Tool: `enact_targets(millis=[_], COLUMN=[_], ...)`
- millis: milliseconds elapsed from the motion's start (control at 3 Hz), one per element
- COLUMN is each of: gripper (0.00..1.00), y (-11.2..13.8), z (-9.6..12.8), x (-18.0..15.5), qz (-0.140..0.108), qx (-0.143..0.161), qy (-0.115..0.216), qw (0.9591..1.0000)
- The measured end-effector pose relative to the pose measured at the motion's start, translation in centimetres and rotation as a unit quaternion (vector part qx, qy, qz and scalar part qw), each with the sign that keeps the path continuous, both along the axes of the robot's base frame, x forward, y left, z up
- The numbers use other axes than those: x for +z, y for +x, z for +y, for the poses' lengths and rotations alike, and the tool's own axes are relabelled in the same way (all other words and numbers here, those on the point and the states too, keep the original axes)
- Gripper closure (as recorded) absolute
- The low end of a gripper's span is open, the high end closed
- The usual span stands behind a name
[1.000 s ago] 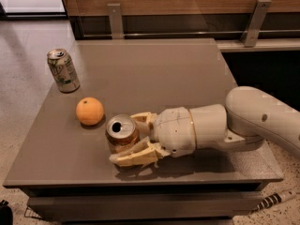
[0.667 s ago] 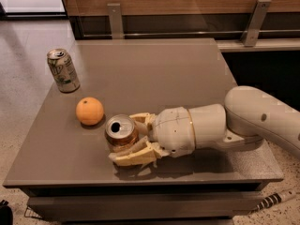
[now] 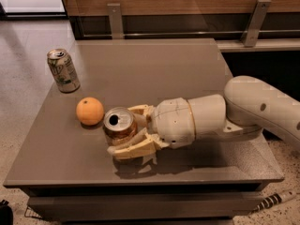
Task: Pick orange can
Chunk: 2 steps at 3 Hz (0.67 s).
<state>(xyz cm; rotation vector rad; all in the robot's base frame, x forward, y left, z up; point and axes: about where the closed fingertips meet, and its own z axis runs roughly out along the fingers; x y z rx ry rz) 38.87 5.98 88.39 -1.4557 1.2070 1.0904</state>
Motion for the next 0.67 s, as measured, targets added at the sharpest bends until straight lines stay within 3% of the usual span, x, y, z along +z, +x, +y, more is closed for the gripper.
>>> enact_targets(millis=[667], gripper=[1.00], y=[3.2], z=[0.0], x=[7.9], qz=[-0.048], qx=[0.030], qy=[0.017], qw=[0.9982])
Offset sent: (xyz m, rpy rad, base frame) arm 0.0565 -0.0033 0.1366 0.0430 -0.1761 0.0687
